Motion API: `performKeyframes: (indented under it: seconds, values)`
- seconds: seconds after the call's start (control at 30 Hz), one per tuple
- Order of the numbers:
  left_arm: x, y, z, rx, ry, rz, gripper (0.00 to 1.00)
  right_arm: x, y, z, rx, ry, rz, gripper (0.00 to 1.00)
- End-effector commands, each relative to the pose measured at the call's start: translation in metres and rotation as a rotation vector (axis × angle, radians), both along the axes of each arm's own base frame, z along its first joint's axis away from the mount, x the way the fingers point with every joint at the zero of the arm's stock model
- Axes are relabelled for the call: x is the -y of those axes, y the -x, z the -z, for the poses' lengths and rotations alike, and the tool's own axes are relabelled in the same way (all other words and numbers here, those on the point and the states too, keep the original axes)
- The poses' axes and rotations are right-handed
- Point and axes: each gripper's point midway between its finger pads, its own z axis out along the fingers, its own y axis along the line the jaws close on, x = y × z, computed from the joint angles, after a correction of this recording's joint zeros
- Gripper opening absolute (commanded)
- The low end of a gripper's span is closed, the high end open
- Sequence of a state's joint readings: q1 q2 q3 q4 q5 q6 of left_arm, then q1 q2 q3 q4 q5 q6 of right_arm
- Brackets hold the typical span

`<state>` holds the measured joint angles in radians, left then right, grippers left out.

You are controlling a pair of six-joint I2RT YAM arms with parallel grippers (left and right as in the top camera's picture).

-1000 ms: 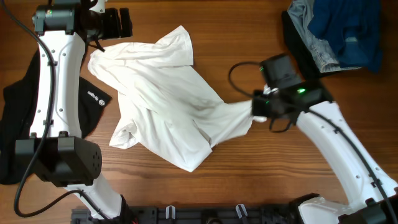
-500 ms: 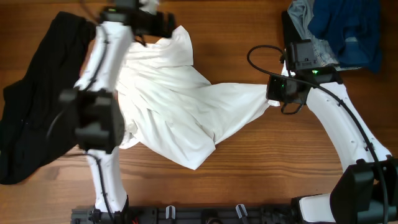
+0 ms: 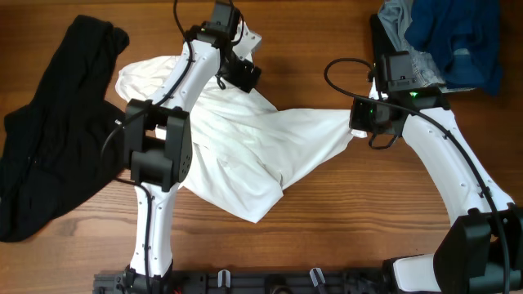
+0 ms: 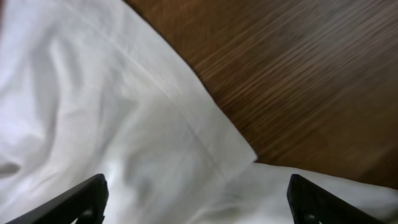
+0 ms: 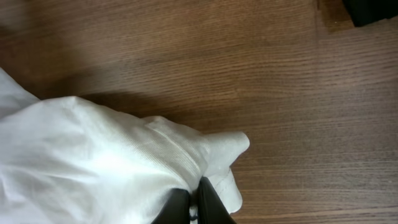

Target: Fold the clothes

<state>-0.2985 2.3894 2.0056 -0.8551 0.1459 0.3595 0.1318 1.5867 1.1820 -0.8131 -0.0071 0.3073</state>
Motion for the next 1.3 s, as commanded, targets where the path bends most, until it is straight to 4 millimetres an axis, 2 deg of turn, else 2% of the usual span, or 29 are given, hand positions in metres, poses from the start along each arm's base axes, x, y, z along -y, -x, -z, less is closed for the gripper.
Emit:
performKeyframes:
  seconds: [0.0,0.2,0.33,0.43,0.53,0.6,0.67,0.77,0.83,0.97,1.03,1.1,1.2,1.27]
  values:
    - [-0.001,-0.001,0.02,-0.012,-0.026,0.026,0.87,-0.003,-0.004,-0.001,0.008,-0.006,-0.022,0.04]
    - [0.005,-0.016,0.02,0.049,-0.004,0.026,0.84,-0.003,-0.004,-0.001,0.009,-0.006,-0.022,0.04]
    - [0.009,-0.011,0.025,0.02,0.019,0.034,0.76,-0.003,-0.007,-0.003,0.022,-0.008,-0.022,0.04]
    - [0.006,-0.001,0.042,-0.035,0.006,0.035,0.67,-0.003,-0.007,-0.003,0.022,-0.007,-0.022,0.04]
    - [0.004,0.006,0.051,-0.073,-0.005,0.034,0.4,-0.003,-0.009,-0.003,0.03,-0.008,-0.022,0.04]
    - [0.004,0.006,0.051,-0.073,-0.006,0.034,0.26,-0.003,-0.01,-0.004,0.034,-0.009,-0.022,0.04]
    - [0.004,0.001,0.049,-0.052,-0.007,0.028,0.04,-0.003,-0.012,-0.004,0.043,-0.009,-0.022,0.04]
    - [-0.006,-0.017,0.034,0.007,-0.01,-0.096,0.04,-0.003,-0.016,-0.006,0.062,-0.003,-0.035,0.04]
    - [-0.013,-0.033,0.004,0.062,0.027,-0.184,0.04,-0.004,-0.018,-0.007,0.073,0.0,-0.045,0.04]
    - [-0.04,-0.062,-0.087,0.203,0.133,-0.352,0.05,-0.005,-0.025,-0.01,0.101,-0.004,-0.045,0.04]
    - [-0.062,-0.069,-0.145,0.302,0.181,-0.409,0.08,-0.005,-0.027,-0.012,0.11,-0.004,-0.045,0.04]
    - [-0.083,-0.067,-0.188,0.374,0.208,-0.447,0.1,-0.004,-0.028,-0.014,0.117,-0.004,-0.043,0.04]
    - [-0.108,-0.062,-0.222,0.433,0.223,-0.485,0.12,-0.004,-0.03,-0.014,0.122,-0.005,-0.043,0.04]
    - [-0.115,-0.06,-0.226,0.433,0.219,-0.497,0.14,-0.004,-0.03,-0.015,0.123,-0.005,-0.043,0.04]
